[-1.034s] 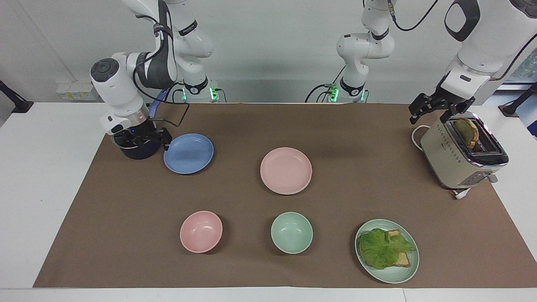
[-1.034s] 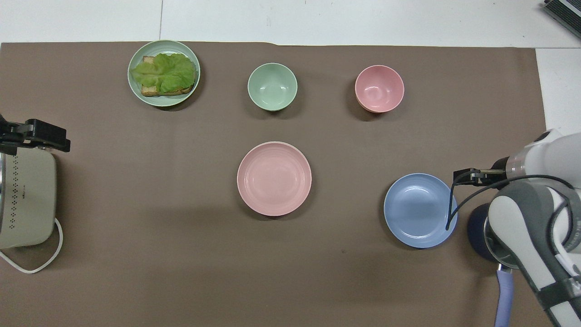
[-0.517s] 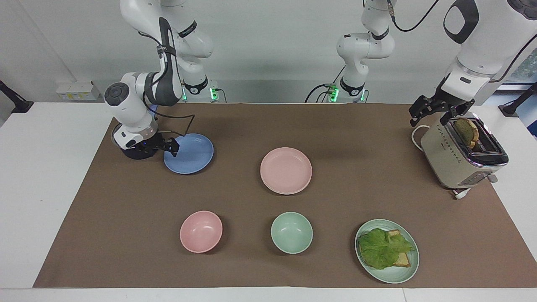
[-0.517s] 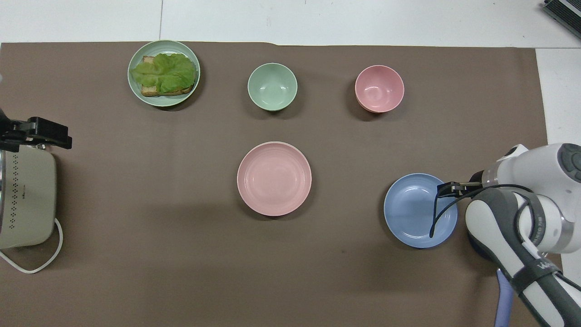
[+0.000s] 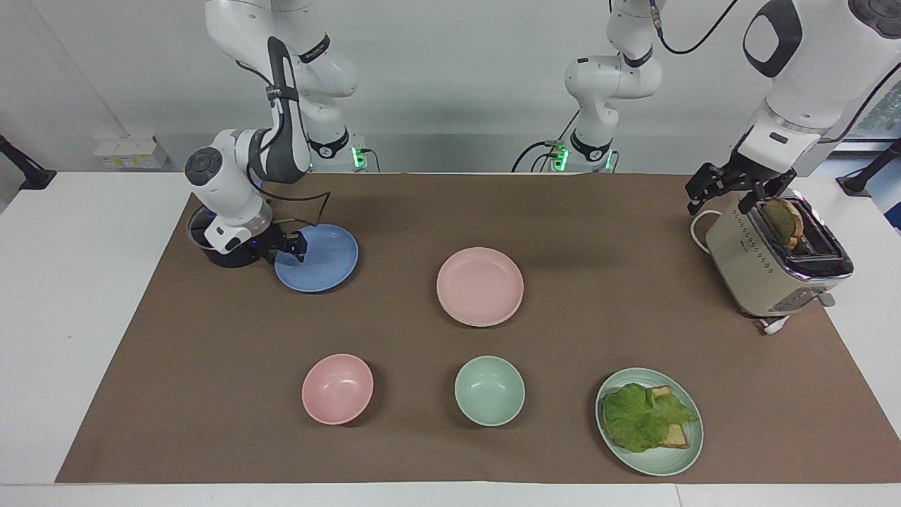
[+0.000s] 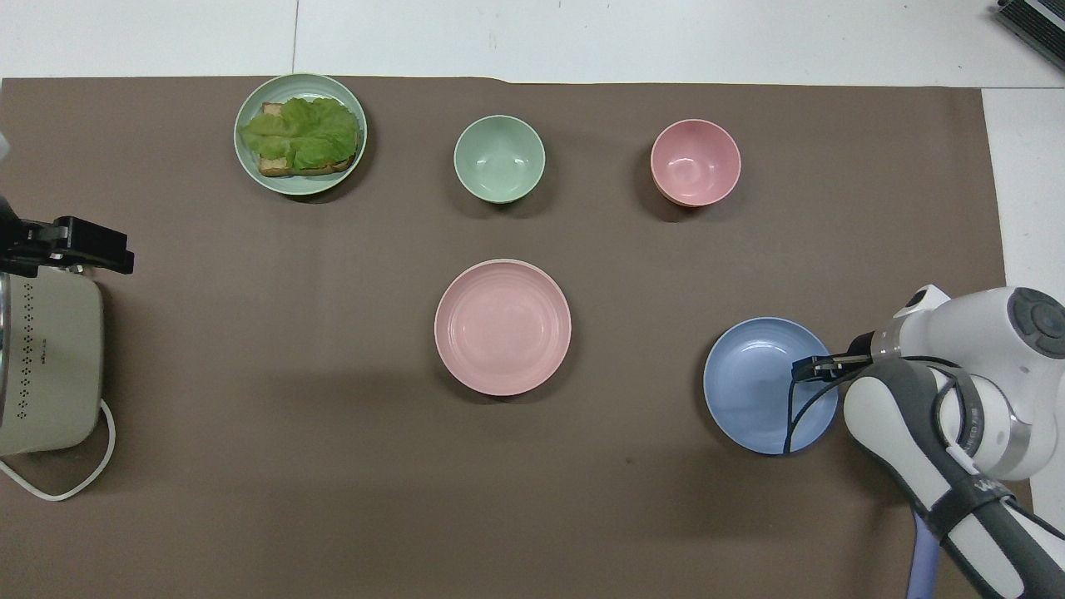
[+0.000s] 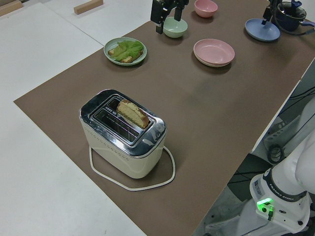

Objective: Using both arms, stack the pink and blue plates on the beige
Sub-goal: 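Carry the blue plate with the right gripper onto the pink plate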

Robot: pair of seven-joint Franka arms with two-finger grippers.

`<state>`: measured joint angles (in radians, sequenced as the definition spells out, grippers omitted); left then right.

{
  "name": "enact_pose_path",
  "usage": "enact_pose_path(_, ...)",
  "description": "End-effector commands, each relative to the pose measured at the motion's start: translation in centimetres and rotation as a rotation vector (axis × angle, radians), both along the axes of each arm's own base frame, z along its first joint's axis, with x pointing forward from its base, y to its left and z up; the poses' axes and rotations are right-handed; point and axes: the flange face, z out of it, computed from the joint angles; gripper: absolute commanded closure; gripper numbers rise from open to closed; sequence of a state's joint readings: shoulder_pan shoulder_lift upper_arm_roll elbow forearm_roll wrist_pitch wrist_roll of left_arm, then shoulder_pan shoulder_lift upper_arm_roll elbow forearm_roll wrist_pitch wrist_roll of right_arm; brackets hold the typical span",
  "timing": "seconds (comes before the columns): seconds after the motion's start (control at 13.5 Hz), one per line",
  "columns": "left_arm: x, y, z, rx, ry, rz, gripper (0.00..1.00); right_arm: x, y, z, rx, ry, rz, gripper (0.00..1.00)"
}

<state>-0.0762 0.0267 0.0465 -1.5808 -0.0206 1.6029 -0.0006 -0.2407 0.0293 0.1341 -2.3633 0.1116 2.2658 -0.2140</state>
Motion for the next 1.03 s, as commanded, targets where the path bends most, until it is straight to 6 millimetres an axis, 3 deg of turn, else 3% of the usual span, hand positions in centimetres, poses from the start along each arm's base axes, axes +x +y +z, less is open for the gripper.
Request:
enact_pose_path(0.0,-0.7,0.3,0.3,0.014,-0.013,-0.007,0.00,-0.9,-1.8,-0.8,0.028,-0.012,0.040,0.28)
enact_pose_path(0.07,-0.7,0.4,0.3,0.014,-0.011,-0.005,0.00,-1.0,-2.3,-0.9,0.029,-0.011,0.034,0.31)
enact_pose_path(0.15,-0.7,0.4,0.3,0.014,-0.011,-0.005,0.00,-1.0,-2.2,-0.9,0.029,-0.009,0.034,0.41)
enact_pose_path(0.22,-0.7,0.4,0.3,0.014,-0.011,-0.005,0.00,-1.1,-2.2,-0.9,0.032,-0.003,0.034,0.59)
enact_pose_path(0.3,-0.7,0.4,0.3,0.014,-0.011,-0.005,0.00,-1.1,-2.1,-0.9,0.041,0.001,0.027,0.85)
enact_pose_path(0.37,-0.7,0.4,0.3,0.014,-0.011,-0.005,0.00,-1.1,-1.8,-0.9,0.067,0.003,0.009,1.00)
enact_pose_path(0.59,-0.7,0.4,0.3,0.014,-0.011,-0.005,0.00,-1.1,-1.2,-0.4,0.091,0.019,0.006,1.00)
enact_pose_path(0.74,-0.7,0.4,0.3,0.014,-0.011,-0.005,0.00,-0.3,-0.1,1.5,0.105,0.006,0.012,1.00)
enact_pose_path(0.96,-0.7,0.4,0.3,0.014,-0.011,-0.005,0.00,1.9,6.0,5.9,0.170,-0.054,0.011,1.00)
